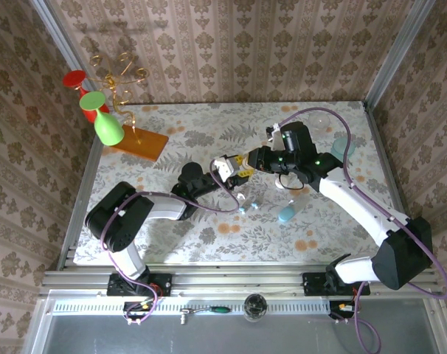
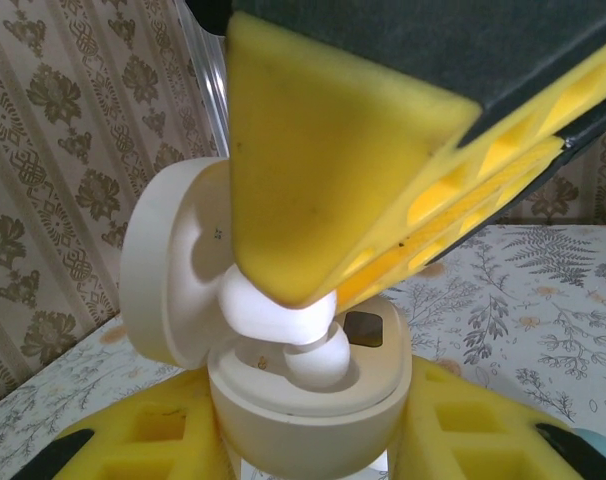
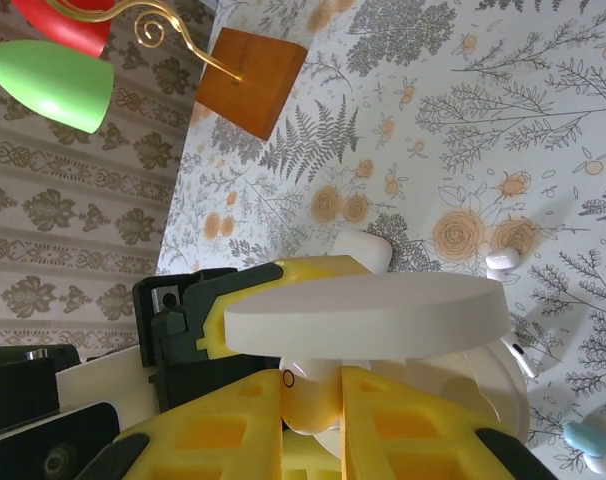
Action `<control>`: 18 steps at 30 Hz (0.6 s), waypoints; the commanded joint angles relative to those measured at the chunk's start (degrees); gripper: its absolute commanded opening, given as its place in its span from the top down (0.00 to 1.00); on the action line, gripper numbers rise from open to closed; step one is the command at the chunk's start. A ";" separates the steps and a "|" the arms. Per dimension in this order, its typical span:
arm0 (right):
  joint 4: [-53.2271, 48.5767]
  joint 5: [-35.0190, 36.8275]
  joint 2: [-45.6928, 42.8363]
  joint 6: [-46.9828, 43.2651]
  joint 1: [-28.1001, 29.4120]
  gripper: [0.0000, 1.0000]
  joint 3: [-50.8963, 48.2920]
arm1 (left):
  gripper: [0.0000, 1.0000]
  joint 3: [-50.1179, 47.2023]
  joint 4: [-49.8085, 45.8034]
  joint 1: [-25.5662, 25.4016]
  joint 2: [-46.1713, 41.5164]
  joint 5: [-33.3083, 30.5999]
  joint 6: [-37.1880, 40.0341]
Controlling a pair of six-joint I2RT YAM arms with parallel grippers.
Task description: Insert wireless bluetooth earbuds into charging case
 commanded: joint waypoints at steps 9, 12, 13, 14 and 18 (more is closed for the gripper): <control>1.85 -1.01 1.58 1.42 0.41 0.79 -0.86 | 0.66 1.20 1.17 0.07 -1.26 -1.32 -0.83; 2.22 -0.81 1.72 2.02 0.42 0.78 -1.27 | 0.67 0.90 1.42 0.07 -1.44 -1.80 -1.13; 1.86 -0.26 1.72 1.86 0.44 0.76 -1.25 | 0.67 0.79 1.60 0.11 -1.60 -1.96 -1.31; 1.34 0.32 1.72 1.69 0.37 0.75 -1.20 | 0.67 0.70 1.67 0.16 -1.63 -2.00 -1.29; 0.20 1.07 0.97 1.25 0.28 0.70 -0.98 | 0.66 0.34 1.88 0.37 -1.99 -1.89 -1.60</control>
